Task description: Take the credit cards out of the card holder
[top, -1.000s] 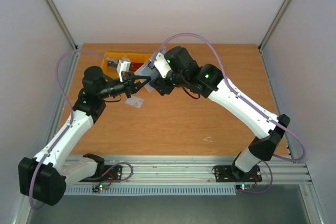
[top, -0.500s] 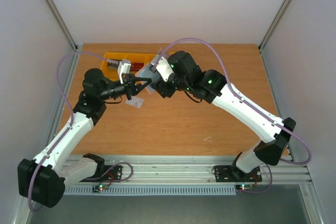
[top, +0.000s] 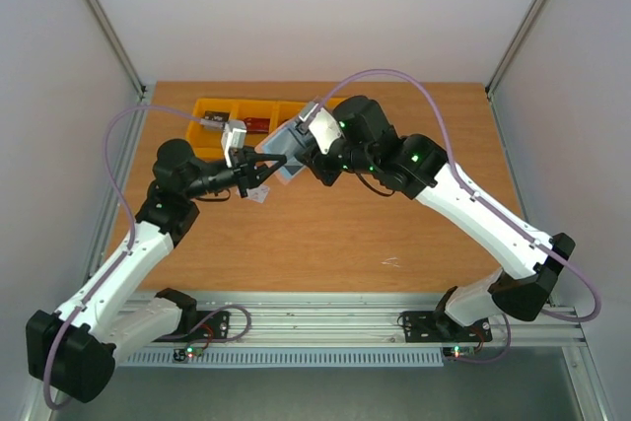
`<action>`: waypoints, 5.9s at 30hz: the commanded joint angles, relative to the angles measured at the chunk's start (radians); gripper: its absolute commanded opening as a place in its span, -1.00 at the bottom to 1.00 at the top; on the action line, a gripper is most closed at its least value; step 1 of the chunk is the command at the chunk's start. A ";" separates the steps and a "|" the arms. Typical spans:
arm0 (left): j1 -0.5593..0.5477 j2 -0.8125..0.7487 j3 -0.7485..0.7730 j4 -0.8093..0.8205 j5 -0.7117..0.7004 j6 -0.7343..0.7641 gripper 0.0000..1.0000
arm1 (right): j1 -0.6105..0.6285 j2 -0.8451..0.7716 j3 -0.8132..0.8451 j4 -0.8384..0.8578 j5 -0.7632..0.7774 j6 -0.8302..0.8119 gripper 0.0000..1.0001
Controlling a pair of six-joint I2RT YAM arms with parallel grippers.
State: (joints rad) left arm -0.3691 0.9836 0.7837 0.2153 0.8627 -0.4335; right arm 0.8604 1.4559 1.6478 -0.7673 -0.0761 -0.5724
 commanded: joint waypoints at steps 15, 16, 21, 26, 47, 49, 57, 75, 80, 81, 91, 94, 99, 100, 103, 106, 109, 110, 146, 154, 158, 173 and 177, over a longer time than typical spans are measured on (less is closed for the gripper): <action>-0.087 -0.078 -0.013 0.198 0.134 0.014 -1.00 | -0.008 0.023 0.039 0.011 -0.168 0.038 -0.91; -0.087 -0.082 -0.016 0.198 0.128 0.015 -1.00 | -0.008 0.024 0.043 -0.005 -0.173 0.031 -0.84; -0.087 -0.103 -0.031 0.181 0.110 0.020 -0.99 | -0.025 -0.034 0.046 -0.012 -0.155 0.033 -0.61; -0.085 -0.124 -0.040 0.140 0.167 0.114 -1.00 | -0.176 -0.087 0.078 -0.037 -0.325 0.076 -0.35; -0.067 -0.175 -0.024 0.024 0.220 0.273 -0.99 | -0.248 0.053 0.374 -0.438 -0.521 -0.104 0.88; -0.067 -0.172 -0.021 0.021 0.220 0.273 -1.00 | -0.247 0.112 0.446 -0.543 -0.577 -0.109 0.65; -0.067 -0.180 -0.040 0.033 0.191 0.220 -0.99 | -0.245 0.108 0.396 -0.467 -0.775 -0.061 -0.70; -0.056 -0.210 -0.091 0.122 0.163 0.165 -0.40 | -0.311 -0.019 0.278 -0.145 -0.835 0.100 -0.98; -0.054 -0.209 -0.087 0.118 0.159 0.189 -0.39 | -0.311 -0.011 0.280 -0.135 -0.857 0.123 -0.98; -0.054 -0.208 -0.085 0.118 0.150 0.192 -0.38 | -0.312 -0.009 0.278 -0.133 -0.859 0.126 -0.98; -0.056 -0.207 -0.081 0.152 0.110 0.171 -0.50 | -0.312 0.001 0.283 -0.153 -0.888 0.124 -0.98; -0.055 -0.208 -0.081 0.154 0.113 0.167 -0.63 | -0.312 0.001 0.284 -0.164 -0.883 0.114 -0.98; -0.053 -0.204 -0.076 0.153 0.113 0.176 -0.72 | -0.311 0.004 0.290 -0.168 -0.897 0.115 -0.98; -0.053 -0.201 -0.073 0.152 0.109 0.177 -0.71 | -0.312 0.004 0.290 -0.168 -0.898 0.116 -0.98; -0.053 -0.191 -0.064 0.152 0.082 0.171 -0.51 | -0.311 0.008 0.288 -0.168 -0.900 0.124 -0.98; -0.053 -0.183 -0.062 0.151 0.068 0.163 -0.39 | -0.301 0.016 0.283 -0.161 -0.899 0.138 -0.98; -0.053 -0.186 -0.067 0.141 0.067 0.165 -0.40 | -0.289 0.017 0.280 -0.155 -0.897 0.132 -0.98; -0.053 -0.187 -0.065 0.141 0.070 0.165 -0.42 | -0.289 0.019 0.278 -0.153 -0.897 0.132 -0.98; -0.054 -0.151 -0.052 -0.363 -0.891 1.466 -0.99 | -0.168 -0.002 0.165 -0.157 -0.301 0.158 -0.05; -0.056 -0.144 0.032 -0.522 -0.752 1.267 -0.99 | -0.148 0.039 0.164 -0.057 -0.489 0.222 -0.05; -0.054 -0.132 0.115 -0.652 -0.535 0.873 -1.00 | -0.117 0.049 0.158 -0.002 -0.539 0.254 -0.12; -0.031 -0.162 0.059 -0.405 -0.217 0.225 -0.99 | 0.000 0.051 0.099 -0.042 -0.308 0.188 -0.26; -0.013 -0.184 0.029 -0.355 -0.153 0.211 -0.99 | -0.010 0.054 0.102 -0.107 -0.196 0.188 -0.30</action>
State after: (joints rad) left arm -0.3969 0.8345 0.8322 -0.2810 0.6117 -0.1497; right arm 0.8616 1.5311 1.7454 -0.8234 -0.4252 -0.3759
